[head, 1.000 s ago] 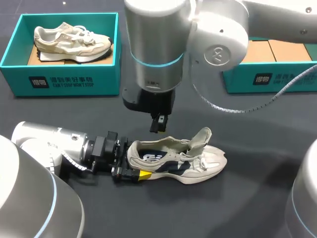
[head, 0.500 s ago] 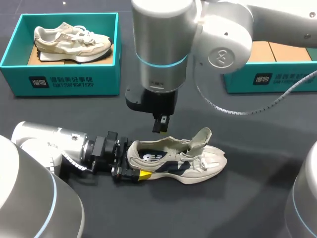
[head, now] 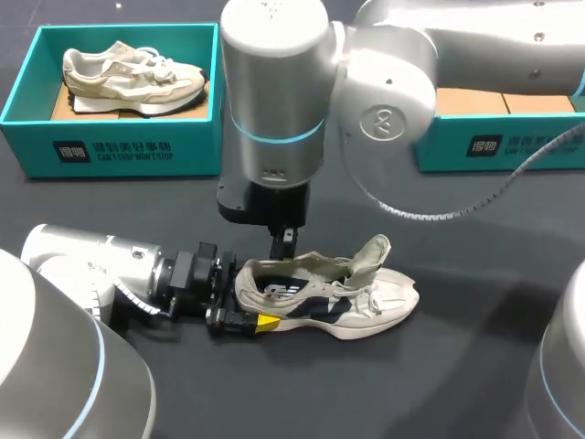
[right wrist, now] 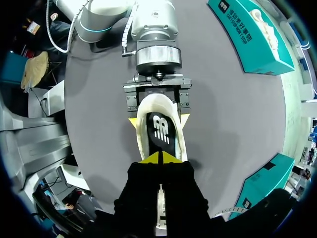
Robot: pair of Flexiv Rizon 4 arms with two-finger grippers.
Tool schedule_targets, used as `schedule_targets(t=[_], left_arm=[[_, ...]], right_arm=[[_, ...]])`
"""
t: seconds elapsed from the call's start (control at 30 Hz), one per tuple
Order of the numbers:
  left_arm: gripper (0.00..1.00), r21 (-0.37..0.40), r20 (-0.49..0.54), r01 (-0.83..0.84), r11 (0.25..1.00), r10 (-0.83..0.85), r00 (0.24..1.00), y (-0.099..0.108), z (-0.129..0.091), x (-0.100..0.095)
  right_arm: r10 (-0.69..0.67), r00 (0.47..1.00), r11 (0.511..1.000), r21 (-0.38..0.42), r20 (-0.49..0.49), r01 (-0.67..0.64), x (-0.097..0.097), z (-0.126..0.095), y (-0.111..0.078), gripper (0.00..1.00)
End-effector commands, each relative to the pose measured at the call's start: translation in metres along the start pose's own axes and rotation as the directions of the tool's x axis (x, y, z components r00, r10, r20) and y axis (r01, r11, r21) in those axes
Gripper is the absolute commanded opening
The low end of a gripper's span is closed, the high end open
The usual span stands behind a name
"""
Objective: Take the shoe out of the shoebox, open the shoe tongue, remove and reinsert the insole, then place the shoe into the shoebox
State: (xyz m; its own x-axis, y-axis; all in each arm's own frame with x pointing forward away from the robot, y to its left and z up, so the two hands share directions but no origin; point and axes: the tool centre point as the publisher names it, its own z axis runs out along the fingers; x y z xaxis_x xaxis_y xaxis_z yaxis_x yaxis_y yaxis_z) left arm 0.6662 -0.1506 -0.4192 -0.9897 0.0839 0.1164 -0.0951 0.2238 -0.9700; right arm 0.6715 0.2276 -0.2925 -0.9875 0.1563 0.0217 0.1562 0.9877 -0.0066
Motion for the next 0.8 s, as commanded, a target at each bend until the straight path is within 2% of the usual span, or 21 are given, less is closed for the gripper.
schedule_targets(t=[0.03, 0.4, 0.8], left_arm=[[0.00, 0.000, 0.002, 0.000, 1.000, 0.000, 1.000, 0.000, 0.000, 0.000], [0.00, 0.000, 0.002, 0.000, 1.000, 0.000, 1.000, 0.000, 0.000, 0.000], [0.00, 0.000, 0.002, 0.000, 1.000, 0.000, 1.000, 0.000, 0.000, 0.000]], right_arm=[[-0.007, 1.000, 1.000, -0.009, -0.017, 0.007, -0.003, 0.019, 0.005, 0.00], [-0.027, 0.999, 1.000, -0.011, -0.023, 0.027, -0.004, 0.048, -0.001, 0.00], [-0.045, 0.999, 0.999, -0.022, -0.019, 0.044, -0.016, 0.077, -0.016, 0.00]])
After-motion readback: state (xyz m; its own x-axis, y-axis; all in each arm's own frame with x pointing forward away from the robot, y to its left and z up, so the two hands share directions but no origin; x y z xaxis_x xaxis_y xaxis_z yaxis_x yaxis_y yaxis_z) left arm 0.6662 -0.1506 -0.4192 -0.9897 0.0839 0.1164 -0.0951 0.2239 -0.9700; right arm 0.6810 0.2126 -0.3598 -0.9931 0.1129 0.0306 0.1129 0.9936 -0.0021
